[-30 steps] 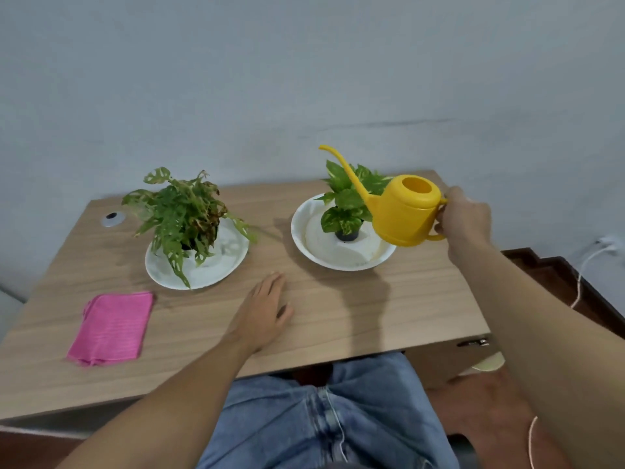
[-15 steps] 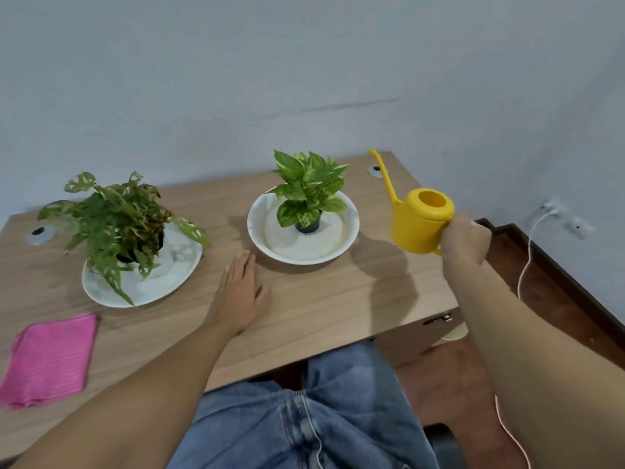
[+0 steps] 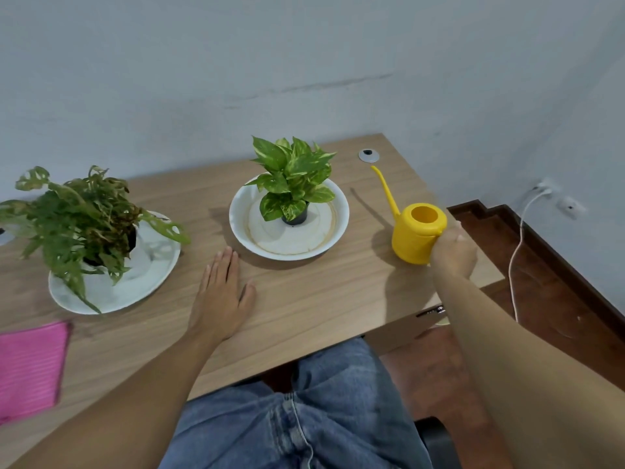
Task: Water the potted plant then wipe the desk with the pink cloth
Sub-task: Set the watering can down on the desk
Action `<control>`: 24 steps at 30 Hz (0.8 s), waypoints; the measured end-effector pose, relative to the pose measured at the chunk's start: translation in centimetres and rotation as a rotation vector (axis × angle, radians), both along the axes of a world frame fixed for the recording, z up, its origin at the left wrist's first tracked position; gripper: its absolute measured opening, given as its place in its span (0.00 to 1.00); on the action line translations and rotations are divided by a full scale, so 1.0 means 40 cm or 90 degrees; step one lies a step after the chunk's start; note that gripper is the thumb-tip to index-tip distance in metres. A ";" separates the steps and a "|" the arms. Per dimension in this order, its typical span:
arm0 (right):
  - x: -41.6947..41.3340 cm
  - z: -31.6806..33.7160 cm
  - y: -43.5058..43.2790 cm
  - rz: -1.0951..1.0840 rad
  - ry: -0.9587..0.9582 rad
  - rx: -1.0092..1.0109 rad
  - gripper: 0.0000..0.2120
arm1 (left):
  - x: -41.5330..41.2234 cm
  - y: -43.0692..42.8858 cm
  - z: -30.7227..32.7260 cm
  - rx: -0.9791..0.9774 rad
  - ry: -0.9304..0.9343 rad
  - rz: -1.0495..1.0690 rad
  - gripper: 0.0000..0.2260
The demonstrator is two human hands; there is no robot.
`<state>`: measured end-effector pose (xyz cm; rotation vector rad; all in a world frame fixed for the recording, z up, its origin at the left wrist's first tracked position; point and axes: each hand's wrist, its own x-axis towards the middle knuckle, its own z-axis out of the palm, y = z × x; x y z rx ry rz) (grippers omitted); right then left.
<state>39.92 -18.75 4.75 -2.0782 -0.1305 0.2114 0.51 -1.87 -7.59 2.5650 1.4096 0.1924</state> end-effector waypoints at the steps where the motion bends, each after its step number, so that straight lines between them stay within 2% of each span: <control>1: 0.002 -0.007 -0.002 -0.005 -0.002 0.000 0.29 | 0.001 0.000 0.001 -0.002 0.000 0.001 0.39; 8: 0.018 -0.025 -0.004 -0.022 0.035 -0.037 0.30 | -0.003 0.002 -0.002 -0.007 -0.010 0.001 0.39; 13: 0.036 -0.053 -0.024 0.053 -0.064 -0.134 0.25 | -0.002 -0.002 -0.001 -0.013 -0.021 0.000 0.38; 17: 0.044 -0.060 -0.045 0.093 -0.107 -0.185 0.27 | 0.000 -0.001 0.002 -0.024 -0.025 -0.004 0.39; 19: 0.039 -0.052 -0.051 0.105 -0.120 -0.200 0.25 | 0.000 -0.001 0.004 -0.026 -0.027 -0.002 0.39; 23: 0.036 -0.020 -0.050 0.127 -0.175 -0.228 0.11 | -0.002 -0.007 0.009 -0.036 -0.037 -0.004 0.40; 24: 0.038 -0.014 -0.048 0.132 -0.198 -0.229 0.11 | -0.002 -0.008 0.009 -0.041 -0.042 -0.004 0.40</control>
